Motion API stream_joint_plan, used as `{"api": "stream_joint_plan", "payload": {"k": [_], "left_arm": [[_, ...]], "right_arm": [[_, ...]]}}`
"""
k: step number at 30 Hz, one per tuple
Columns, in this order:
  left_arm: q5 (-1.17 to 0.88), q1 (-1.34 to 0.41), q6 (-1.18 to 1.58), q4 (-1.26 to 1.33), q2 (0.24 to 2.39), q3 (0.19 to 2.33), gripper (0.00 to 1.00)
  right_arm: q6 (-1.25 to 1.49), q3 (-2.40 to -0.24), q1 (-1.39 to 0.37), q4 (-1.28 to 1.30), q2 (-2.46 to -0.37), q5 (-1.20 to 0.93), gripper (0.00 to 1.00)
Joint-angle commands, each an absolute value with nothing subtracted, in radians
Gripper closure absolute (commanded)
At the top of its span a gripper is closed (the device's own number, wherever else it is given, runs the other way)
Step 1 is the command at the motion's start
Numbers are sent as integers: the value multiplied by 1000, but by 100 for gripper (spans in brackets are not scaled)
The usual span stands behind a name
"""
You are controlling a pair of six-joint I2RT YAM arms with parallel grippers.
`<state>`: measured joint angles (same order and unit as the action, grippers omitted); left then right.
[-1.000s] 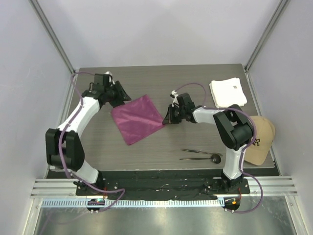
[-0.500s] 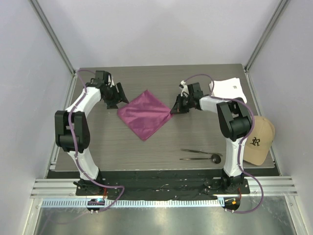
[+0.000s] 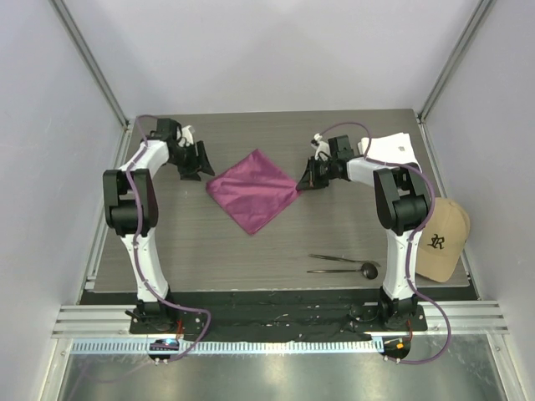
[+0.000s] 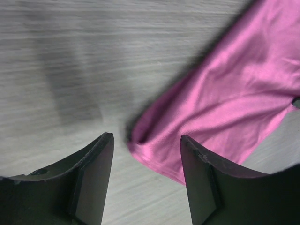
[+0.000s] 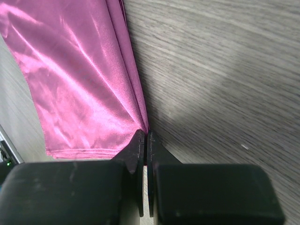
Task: Fold the napkin into a case and place the utensils inside
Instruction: Turn over the upper triangle folded napkin at the center of the board, then smooth out the lower triangle-folded napkin at the center of the board.
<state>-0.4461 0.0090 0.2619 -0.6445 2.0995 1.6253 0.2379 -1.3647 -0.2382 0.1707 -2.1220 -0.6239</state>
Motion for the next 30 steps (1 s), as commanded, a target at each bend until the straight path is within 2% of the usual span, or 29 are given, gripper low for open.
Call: {"api": "stream_joint_plan", "payload": {"k": [1, 7, 12, 20, 21, 26, 30], "left_arm": [[-553, 57, 184, -673, 2163, 1724, 38], [-744, 67, 172, -640, 2212, 1718, 29], [-779, 69, 167, -627, 2244, 1678, 30], [-724, 67, 158, -676, 2267, 1669, 37], [-716, 67, 155, -689, 2269, 1664, 42], [-695, 67, 159, -678, 2241, 1609, 50], [-658, 75, 175, -701, 2207, 1576, 52]], "right_arm": [[201, -1364, -227, 232, -2138, -621, 99], [201, -1368, -225, 232, -2146, -641, 99], [199, -1370, -222, 230, -2138, -649, 99], [201, -1359, -216, 229, -2120, -655, 99], [204, -1361, -218, 227, -2121, -655, 99], [209, -1355, -213, 219, -2121, -660, 99], [212, -1348, -207, 213, -2117, -657, 99]]}}
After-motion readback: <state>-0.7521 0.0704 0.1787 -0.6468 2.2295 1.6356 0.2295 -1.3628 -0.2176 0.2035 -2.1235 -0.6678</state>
